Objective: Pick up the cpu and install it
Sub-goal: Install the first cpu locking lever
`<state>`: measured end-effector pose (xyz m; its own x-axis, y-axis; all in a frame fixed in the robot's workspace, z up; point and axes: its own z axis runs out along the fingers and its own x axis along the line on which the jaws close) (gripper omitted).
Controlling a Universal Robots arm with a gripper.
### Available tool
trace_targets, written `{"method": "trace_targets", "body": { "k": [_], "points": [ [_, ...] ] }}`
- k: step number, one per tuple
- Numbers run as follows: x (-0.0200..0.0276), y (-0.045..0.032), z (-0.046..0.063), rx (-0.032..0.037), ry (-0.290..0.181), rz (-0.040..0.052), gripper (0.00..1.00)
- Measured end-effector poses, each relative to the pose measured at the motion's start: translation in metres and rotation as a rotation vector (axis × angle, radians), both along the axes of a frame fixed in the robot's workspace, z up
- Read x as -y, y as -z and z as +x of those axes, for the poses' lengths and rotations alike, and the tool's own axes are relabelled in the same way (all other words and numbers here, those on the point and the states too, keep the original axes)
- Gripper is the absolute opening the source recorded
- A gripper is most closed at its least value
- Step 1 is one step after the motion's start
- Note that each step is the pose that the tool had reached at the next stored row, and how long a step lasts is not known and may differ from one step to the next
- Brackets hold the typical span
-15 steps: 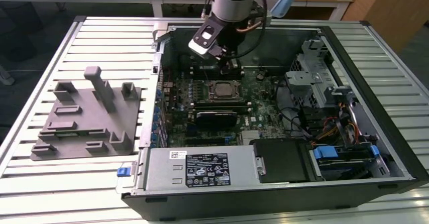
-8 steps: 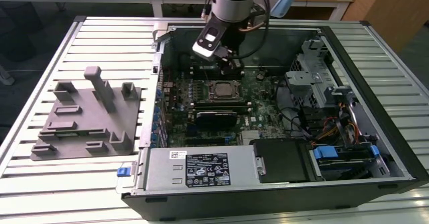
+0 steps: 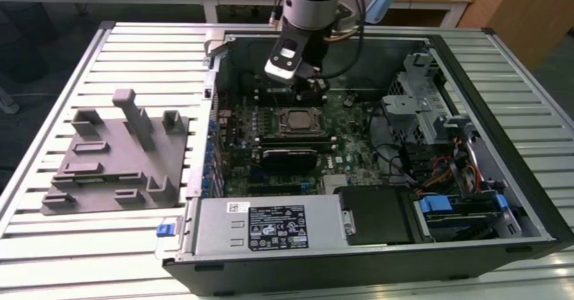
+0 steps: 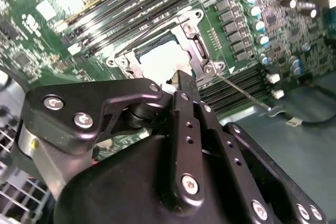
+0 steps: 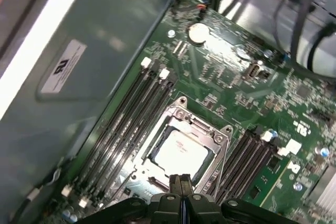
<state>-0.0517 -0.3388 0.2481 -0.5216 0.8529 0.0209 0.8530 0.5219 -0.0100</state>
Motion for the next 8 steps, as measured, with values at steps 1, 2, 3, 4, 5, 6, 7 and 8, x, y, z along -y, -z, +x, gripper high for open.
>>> {"method": "trace_targets", "body": {
  "k": [1,2,3,4,5,6,7,8],
  "points": [
    [0.0,0.0,0.0,0.0,-0.019,0.0001,0.11],
    [0.0,0.0,0.0,0.0,-0.037,0.0,0.11],
    [0.0,0.0001,0.0,0.0,-0.054,0.0,0.11],
    [0.0,0.0001,0.0,0.0,-0.073,0.0001,0.11],
    [0.0,0.0001,0.0,0.0,-0.09,0.0001,0.11],
    [0.0,0.0001,0.0,-0.0001,-0.108,0.0,0.11],
    [0.0,0.0002,0.0,-0.0001,-0.126,0.0,0.11],
    [0.0,0.0002,0.0,0.0,-0.144,0.0,0.11]
  ]
}}
